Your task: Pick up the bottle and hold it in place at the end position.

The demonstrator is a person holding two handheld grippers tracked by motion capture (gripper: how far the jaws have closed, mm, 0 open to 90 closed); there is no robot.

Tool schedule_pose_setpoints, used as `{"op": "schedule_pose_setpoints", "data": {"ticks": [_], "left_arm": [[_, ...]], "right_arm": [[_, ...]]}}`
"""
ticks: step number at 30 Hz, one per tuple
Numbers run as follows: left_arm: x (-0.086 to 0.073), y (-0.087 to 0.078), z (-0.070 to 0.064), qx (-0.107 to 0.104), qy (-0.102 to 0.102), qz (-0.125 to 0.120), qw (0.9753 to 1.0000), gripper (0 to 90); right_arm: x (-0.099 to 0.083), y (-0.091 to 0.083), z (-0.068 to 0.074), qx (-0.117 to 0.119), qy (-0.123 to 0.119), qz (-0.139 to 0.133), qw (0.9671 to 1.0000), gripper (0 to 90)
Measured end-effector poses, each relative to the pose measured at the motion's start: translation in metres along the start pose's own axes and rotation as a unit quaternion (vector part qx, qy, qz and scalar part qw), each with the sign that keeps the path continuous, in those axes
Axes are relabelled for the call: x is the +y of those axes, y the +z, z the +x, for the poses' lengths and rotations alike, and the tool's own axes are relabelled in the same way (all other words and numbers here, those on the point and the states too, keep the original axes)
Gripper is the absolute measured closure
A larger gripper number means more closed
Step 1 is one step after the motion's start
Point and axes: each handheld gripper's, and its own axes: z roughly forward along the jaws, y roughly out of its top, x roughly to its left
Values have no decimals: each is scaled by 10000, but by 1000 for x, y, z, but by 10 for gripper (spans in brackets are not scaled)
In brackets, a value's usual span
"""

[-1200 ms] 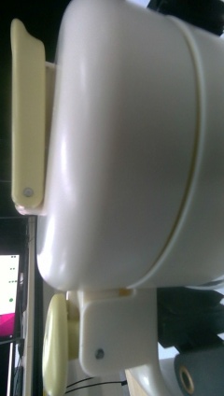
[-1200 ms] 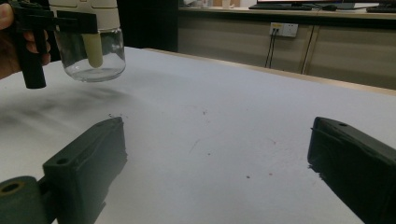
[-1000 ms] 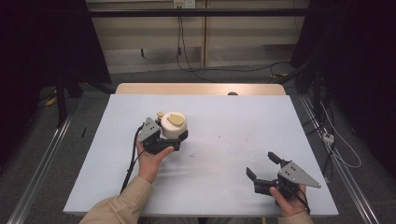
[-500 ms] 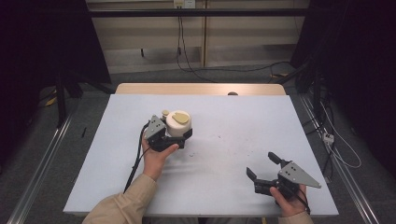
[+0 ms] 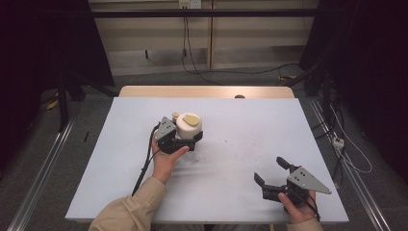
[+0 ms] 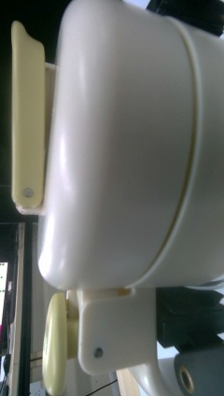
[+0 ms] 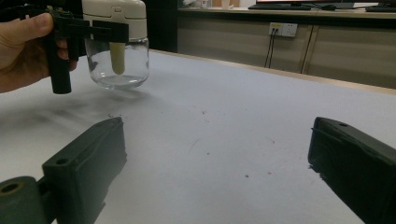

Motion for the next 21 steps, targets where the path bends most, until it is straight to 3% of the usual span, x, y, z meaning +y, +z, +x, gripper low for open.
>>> {"op": "schedule_pose_setpoints", "data": {"ticks": [17,21], "left_arm": [[-5,13,0,43,-117,133,9998,64],[-3,19,-2,-1,-46,168,9998,64]], "right_arm": [[0,0,0,22,21,13,10000,37],[0,0,0,20,26,7,10000,37]]}}
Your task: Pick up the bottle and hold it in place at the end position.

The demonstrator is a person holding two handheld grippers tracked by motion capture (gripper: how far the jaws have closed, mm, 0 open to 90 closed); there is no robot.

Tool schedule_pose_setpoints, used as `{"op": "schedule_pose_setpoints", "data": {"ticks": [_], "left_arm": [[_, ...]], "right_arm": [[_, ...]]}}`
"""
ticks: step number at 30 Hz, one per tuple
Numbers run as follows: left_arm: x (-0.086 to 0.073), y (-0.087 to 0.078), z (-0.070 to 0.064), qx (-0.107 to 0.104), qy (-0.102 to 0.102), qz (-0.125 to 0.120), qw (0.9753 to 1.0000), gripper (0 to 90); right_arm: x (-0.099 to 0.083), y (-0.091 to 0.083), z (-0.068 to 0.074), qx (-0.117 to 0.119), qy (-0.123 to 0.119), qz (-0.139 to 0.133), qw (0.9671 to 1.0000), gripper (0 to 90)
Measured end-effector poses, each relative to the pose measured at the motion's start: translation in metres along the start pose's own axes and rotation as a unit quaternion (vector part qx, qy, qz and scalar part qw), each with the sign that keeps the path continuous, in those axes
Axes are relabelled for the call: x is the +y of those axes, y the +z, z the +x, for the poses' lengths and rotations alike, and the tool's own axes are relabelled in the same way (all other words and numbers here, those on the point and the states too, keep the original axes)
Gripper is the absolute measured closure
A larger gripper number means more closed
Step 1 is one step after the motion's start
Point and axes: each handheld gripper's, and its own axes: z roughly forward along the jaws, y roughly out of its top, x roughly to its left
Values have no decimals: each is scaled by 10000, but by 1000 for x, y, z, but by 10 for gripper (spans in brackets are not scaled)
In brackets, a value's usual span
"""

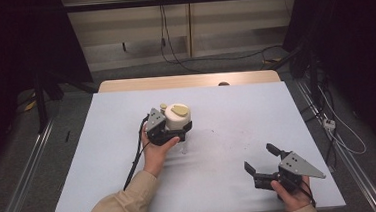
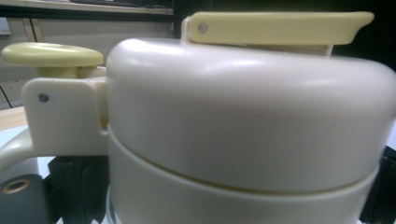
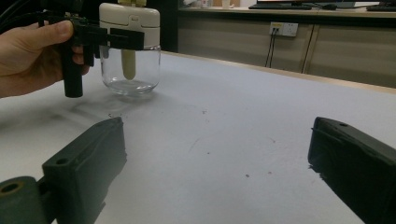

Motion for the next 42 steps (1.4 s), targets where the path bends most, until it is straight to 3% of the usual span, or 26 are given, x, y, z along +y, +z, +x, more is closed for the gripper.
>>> {"op": "schedule_pose_setpoints", "data": {"ticks": [7,12,17,22,30,42], "left_arm": [[-2,13,-6,-80,-9,1,10000,64],[-8,21,-6,-58,-60,154,9998,64],[-4,27,-8,-25,-85,151,9998,64],[2,34,-13,-81,64,156,9998,64],[-2,45,-17,-77,-29,187,9998,64],[-6,43,-14,-195,-77,293,9994,61]], "right_arm": [[-1,-1,-1,-16,19,-8,10000,37],[0,-1,-1,-9,36,-17,10000,37],[-1,0,-1,1,25,-6,10000,37],[-1,0,-2,8,26,-13,10000,37],[-1,-1,-1,16,18,-19,10000,38],[-1,0,-1,19,41,3,10000,38]]}}
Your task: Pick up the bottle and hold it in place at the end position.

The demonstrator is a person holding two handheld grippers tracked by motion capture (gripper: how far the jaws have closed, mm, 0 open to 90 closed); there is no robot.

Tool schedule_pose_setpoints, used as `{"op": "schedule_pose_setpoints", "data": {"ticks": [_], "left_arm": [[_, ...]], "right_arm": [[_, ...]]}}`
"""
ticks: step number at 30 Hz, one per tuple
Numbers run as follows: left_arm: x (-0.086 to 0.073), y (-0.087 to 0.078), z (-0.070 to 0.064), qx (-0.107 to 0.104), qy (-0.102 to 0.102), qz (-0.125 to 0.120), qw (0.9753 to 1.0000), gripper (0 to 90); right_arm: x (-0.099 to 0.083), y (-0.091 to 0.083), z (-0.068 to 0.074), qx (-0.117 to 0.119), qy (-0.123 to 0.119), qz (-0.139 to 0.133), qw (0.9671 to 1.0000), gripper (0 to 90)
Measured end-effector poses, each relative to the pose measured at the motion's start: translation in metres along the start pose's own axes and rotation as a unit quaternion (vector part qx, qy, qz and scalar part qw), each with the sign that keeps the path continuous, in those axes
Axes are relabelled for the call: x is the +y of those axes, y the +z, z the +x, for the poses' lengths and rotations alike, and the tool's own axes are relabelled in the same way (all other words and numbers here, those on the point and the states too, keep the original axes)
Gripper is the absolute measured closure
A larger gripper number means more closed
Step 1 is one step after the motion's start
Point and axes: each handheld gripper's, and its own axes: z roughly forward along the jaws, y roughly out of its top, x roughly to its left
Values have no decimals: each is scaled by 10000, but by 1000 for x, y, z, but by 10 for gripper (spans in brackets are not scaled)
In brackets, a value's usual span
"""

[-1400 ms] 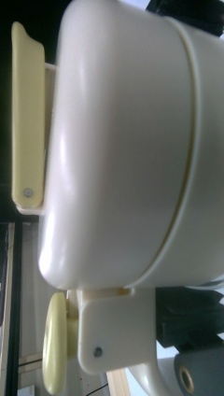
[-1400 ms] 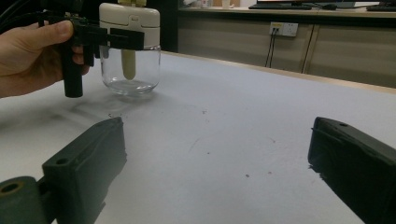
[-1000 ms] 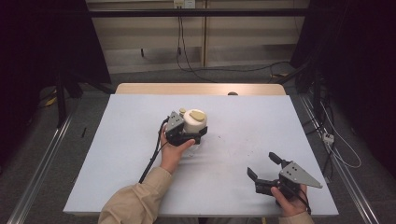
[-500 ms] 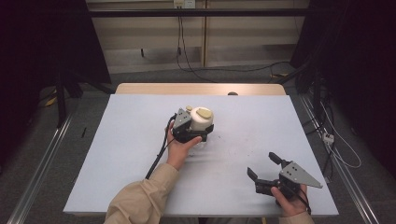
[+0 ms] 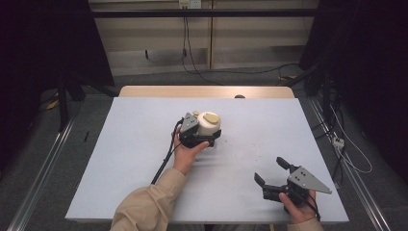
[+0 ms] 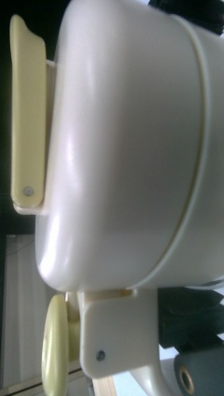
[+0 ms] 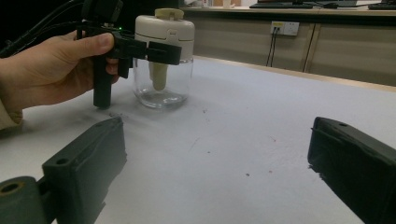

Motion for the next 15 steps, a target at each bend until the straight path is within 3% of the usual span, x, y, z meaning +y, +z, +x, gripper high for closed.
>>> {"op": "schedule_pose_setpoints", "data": {"ticks": [15], "left_arm": [[-4,-7,1,-93,60,97,9999,52]], "right_arm": [[0,2,2,18,-55,54,10000,38]]}}
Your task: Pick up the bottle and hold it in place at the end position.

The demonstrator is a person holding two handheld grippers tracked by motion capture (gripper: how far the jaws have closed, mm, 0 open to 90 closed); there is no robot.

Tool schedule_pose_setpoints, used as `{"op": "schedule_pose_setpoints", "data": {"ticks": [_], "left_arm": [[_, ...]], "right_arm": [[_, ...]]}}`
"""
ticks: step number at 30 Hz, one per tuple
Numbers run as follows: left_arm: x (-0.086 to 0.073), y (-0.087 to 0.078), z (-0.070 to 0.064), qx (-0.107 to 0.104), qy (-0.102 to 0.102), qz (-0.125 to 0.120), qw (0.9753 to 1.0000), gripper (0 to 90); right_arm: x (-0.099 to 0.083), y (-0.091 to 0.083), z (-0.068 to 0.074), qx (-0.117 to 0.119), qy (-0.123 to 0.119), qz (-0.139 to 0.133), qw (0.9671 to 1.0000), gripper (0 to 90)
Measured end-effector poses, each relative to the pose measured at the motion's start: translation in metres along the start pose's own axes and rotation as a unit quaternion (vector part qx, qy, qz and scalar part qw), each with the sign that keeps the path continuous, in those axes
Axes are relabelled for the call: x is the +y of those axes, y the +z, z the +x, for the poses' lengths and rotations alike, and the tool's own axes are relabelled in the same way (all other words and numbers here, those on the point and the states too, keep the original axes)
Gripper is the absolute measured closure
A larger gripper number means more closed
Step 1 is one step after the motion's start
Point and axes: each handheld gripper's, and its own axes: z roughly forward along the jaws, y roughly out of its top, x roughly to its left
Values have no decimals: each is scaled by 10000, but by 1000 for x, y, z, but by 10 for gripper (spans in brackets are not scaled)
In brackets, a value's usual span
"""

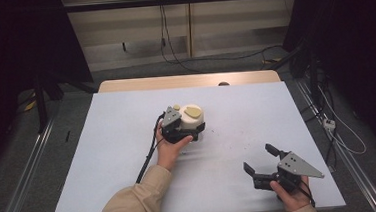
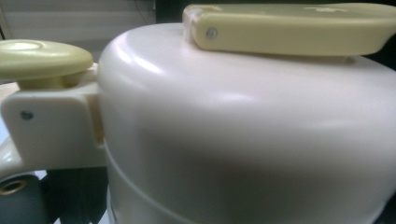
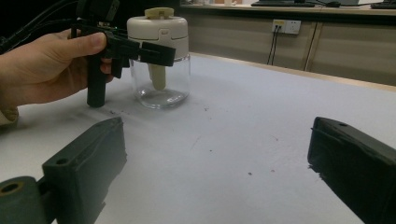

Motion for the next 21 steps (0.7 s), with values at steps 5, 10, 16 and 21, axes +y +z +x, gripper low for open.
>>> {"op": "schedule_pose_setpoints", "data": {"ticks": [5,10,16,21], "left_arm": [[0,-1,0,-8,-36,10,10000,49],[0,-4,0,-28,-43,38,10000,49],[0,-7,0,-59,22,77,10000,47],[1,-8,-1,-26,10,116,9999,46]], "right_arm": [[1,1,2,32,-33,8,10000,38],[1,3,3,62,-39,54,10000,36],[1,3,2,82,-46,77,9999,35],[1,6,2,90,-54,101,9999,36]]}}
